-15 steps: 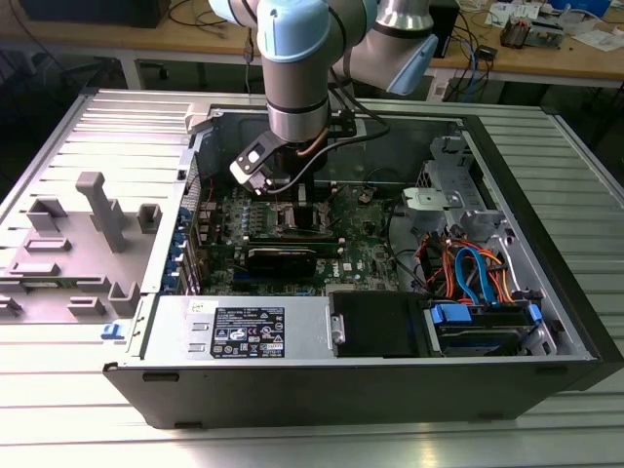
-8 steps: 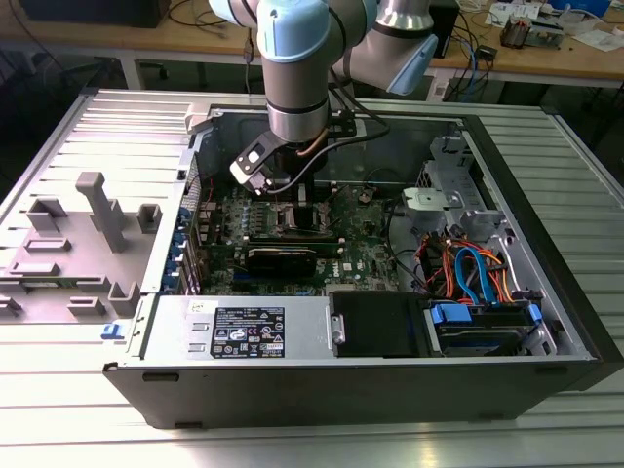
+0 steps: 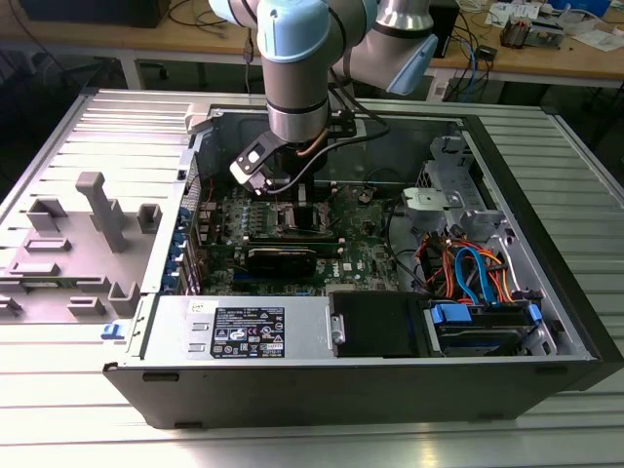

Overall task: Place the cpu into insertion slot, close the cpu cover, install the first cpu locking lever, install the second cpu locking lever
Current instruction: 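Place the cpu into insertion slot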

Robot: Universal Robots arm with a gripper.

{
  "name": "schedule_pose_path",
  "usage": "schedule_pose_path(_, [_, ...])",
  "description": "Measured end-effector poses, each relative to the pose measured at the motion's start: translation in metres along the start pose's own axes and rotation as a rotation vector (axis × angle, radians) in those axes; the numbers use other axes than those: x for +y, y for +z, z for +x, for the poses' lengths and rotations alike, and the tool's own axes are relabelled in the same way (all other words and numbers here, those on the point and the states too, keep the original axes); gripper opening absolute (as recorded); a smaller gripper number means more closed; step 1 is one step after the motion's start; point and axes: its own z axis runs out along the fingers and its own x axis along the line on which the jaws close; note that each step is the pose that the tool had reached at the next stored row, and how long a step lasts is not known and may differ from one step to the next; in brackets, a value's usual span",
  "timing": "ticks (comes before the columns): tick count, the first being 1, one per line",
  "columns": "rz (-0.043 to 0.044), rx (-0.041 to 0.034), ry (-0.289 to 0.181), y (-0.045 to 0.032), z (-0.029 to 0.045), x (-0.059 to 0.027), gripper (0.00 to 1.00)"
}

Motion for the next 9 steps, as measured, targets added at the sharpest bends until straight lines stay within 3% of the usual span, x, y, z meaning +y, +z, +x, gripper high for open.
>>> schedule_pose_path(9, [-0.0001,0.0002,0.000,0.0005,0.0001,-0.0008,0.55])
